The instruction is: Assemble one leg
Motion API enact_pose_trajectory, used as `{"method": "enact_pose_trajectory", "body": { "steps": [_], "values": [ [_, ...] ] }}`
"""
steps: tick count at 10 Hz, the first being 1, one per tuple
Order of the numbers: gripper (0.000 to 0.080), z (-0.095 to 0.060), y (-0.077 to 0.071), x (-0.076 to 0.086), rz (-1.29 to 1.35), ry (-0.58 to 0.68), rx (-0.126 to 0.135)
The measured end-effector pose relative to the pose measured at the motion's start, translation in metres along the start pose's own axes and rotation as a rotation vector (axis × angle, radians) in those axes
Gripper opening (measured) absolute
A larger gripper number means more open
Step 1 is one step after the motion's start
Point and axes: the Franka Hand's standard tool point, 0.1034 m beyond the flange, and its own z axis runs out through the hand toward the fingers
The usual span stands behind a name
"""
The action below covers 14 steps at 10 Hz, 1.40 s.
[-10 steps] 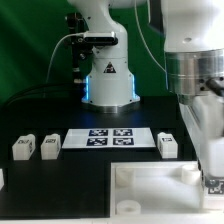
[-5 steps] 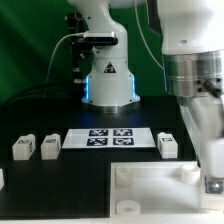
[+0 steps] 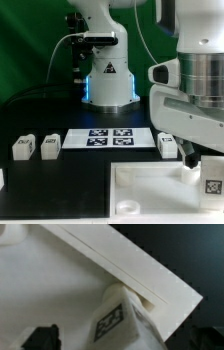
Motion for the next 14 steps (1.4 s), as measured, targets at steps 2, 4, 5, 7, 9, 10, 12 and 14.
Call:
{"method": "enact_pose_trajectory", "body": {
  "steps": [2,4,5,7,9,10,12,14],
  "values": [
    [0.0649,-0.007,-0.008,0.007,-0.384,0.050,0.017],
    [0.0649,-0.009,-0.010,0.014,-0.616,0.089,0.025],
    [0.0649,-0.009,-0.010,0.014,-0.575,0.087,0.026],
    [0.0388,-0.008,-0.010,0.013,-0.452,0.083,0.032],
    [0.0295,-0.007,-0.007,0.016,-0.267,0.080,0.037],
    [0.0295,-0.007,-0.005,0.017,-0.133,0.075,0.039],
    [0.0295,-0.006,0.000,0.019,0.207,0.052,0.032],
    [0.0295,-0.006,0.006,0.014,0.632,0.009,0.062]
  ]
}}
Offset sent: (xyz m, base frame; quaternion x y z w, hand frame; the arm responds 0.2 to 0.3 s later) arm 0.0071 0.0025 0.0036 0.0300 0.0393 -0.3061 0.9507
